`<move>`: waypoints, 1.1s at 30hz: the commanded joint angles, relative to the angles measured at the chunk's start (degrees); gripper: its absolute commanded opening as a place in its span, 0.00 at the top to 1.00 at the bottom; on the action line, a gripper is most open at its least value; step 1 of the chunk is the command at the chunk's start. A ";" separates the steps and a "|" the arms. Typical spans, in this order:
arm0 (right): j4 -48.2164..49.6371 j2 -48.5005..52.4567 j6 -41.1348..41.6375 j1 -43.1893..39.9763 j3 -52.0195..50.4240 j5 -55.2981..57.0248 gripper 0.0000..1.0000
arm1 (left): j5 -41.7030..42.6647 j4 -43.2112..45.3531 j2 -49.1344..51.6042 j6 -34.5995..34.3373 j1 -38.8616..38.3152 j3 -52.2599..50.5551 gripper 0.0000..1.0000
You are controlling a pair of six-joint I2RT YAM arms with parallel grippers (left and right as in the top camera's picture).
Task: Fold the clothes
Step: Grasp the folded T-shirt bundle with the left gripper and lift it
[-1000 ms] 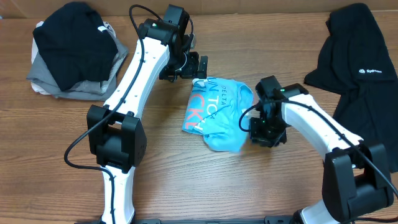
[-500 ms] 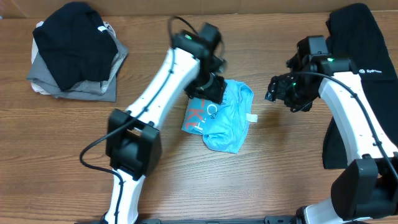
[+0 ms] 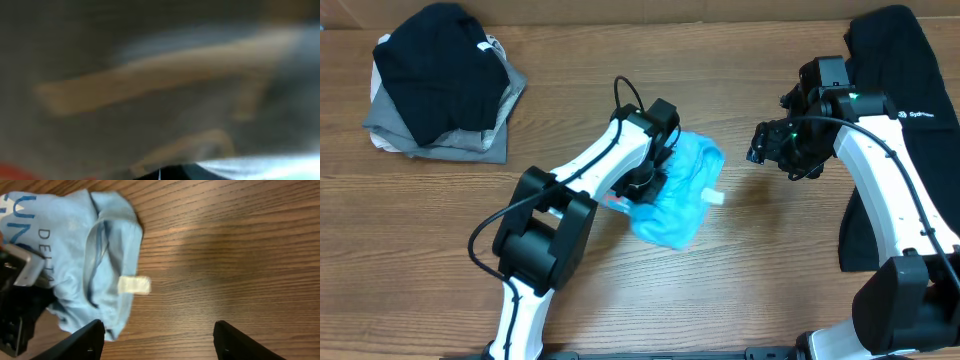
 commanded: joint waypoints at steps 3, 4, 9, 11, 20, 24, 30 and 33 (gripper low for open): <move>0.28 -1.05 -2.25 -0.07 1.09 -0.24 0.27 | -21.22 2.71 0.85 1.27 7.02 -4.09 0.83; 0.39 -1.05 -2.40 -0.07 1.09 -0.24 0.27 | -23.54 3.76 0.85 1.25 8.02 -4.09 0.44; 0.48 -1.05 -3.02 -0.07 1.09 1.60 0.23 | -30.75 7.67 0.83 1.29 12.63 -2.91 0.10; 0.52 -1.05 -2.99 -0.07 1.09 1.70 0.23 | -29.00 6.10 0.81 1.27 13.66 -0.46 0.12; 1.51 -1.05 -2.97 -0.07 1.09 1.68 0.19 | -8.02 -9.64 0.61 11.32 10.43 23.26 0.14; 1.55 -1.03 -2.99 -0.09 1.09 1.70 0.17 | -0.44 -12.26 0.61 17.86 6.45 26.25 0.10; 1.60 -1.03 -3.02 -0.09 1.09 1.70 0.14 | 1.55 -12.00 0.74 19.34 1.20 20.72 0.00; 1.95 -0.98 -3.02 -0.07 1.09 1.70 0.13 | 4.00 -9.99 0.74 19.37 0.00 16.63 0.00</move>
